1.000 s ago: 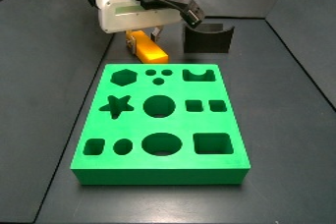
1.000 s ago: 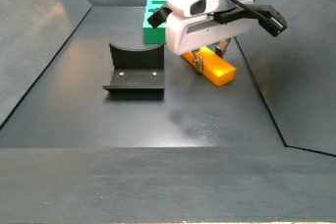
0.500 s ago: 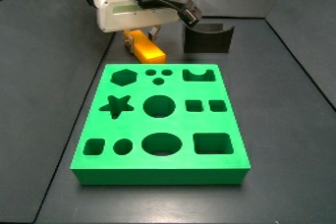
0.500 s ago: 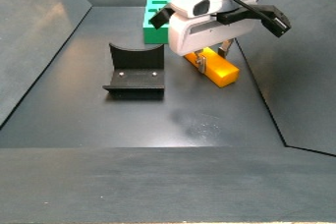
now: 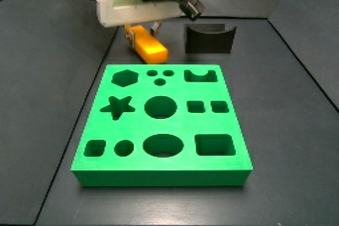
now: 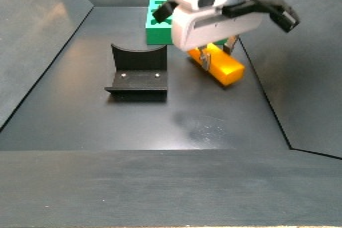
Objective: Pick up the rectangle object. Move up. Place the rectangle object on the fixture. Regrasp the rectangle object. Move to above the board. Insert the rectangle object.
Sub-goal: Move up, then place the rectangle object on the fixture.
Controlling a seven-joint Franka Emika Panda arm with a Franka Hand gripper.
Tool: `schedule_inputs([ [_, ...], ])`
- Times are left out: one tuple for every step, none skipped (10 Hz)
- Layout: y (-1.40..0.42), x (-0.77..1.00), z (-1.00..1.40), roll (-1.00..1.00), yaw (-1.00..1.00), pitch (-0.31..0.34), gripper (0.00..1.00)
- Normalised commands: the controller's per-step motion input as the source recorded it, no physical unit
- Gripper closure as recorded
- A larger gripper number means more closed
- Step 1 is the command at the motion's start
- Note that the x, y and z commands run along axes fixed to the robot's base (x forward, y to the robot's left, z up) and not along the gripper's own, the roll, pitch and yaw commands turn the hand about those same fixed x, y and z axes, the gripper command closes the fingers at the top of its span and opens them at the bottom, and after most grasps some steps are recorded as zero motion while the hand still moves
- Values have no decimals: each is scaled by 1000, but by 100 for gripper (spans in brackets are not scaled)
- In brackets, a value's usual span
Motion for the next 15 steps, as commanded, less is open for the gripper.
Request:
schedule_inputs([
  [14, -24, 616, 6, 3, 36, 100],
  [16, -18, 383, 14, -3, 41, 100],
  [14, -16, 229, 19, -9, 38, 100],
  [0, 0, 1000, 0, 0, 0, 100],
  [-1, 1, 1000, 3, -3, 2, 100],
  [0, -5, 1000, 6, -4, 8, 100],
  [3, -9, 1000, 12, -6, 14, 100],
  [5, -12, 1000, 15, -7, 15, 100],
  [11, -17, 1000, 23, -9, 22, 100],
  [13, -18, 1000, 27, -10, 25, 100],
  [16, -12, 842, 33, -11, 36, 100],
  [17, -6, 678, 37, -11, 47, 100],
  [17, 1, 514, 40, -10, 56, 100],
  [17, 5, 292, 43, -8, 68, 100],
  [92, 1000, 114, -13, -1000, -5, 100],
])
